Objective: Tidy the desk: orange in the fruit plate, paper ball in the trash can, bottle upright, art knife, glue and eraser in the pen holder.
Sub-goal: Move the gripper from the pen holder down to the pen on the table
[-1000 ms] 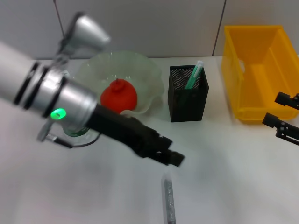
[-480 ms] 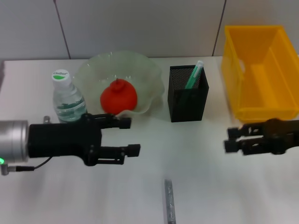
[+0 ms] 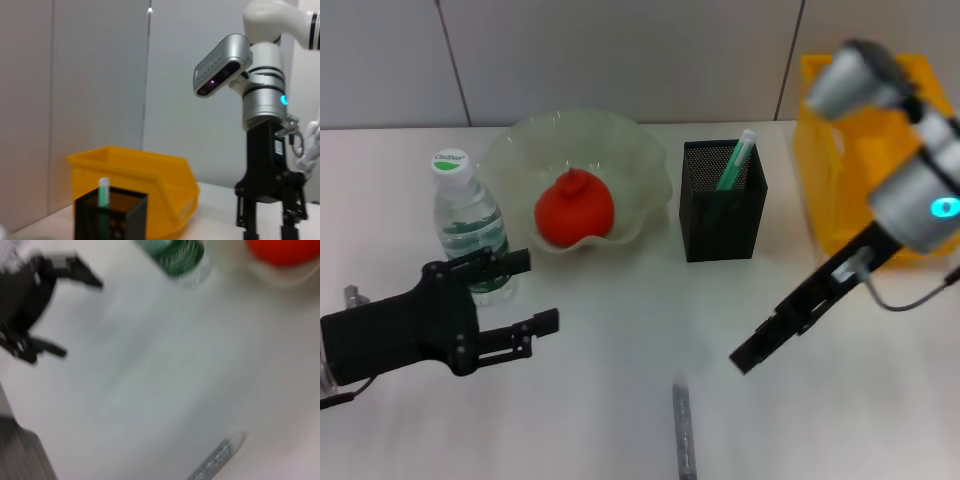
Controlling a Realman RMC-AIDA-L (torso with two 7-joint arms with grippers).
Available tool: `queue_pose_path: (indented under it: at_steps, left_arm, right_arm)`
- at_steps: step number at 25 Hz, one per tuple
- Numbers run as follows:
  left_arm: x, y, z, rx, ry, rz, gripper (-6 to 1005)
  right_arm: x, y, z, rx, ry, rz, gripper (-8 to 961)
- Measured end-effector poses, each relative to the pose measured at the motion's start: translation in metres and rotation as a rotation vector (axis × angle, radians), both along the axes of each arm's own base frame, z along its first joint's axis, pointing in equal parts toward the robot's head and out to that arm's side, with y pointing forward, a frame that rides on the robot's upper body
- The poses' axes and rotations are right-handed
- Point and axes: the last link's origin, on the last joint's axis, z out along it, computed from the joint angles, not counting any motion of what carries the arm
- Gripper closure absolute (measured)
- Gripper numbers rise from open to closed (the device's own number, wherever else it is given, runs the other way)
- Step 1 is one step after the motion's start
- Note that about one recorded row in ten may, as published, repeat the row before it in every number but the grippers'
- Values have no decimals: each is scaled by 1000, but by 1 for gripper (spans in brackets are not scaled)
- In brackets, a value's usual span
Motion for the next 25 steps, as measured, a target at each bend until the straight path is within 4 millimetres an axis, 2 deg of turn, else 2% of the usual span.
queue_pose_path:
  at_steps: [7, 13, 25]
  left_arm:
    - [-5, -1, -1, 19, 13, 20, 194]
    - [-6, 0, 0, 19, 9, 30, 194]
    - [-7, 1, 3, 18, -2, 51, 194]
  right_arm:
    - [-31, 1, -44, -80, -188, 170, 254]
    - [-47, -2, -66, -115, -219, 294, 254]
    - [-54, -11, -81, -206, -202, 510, 255]
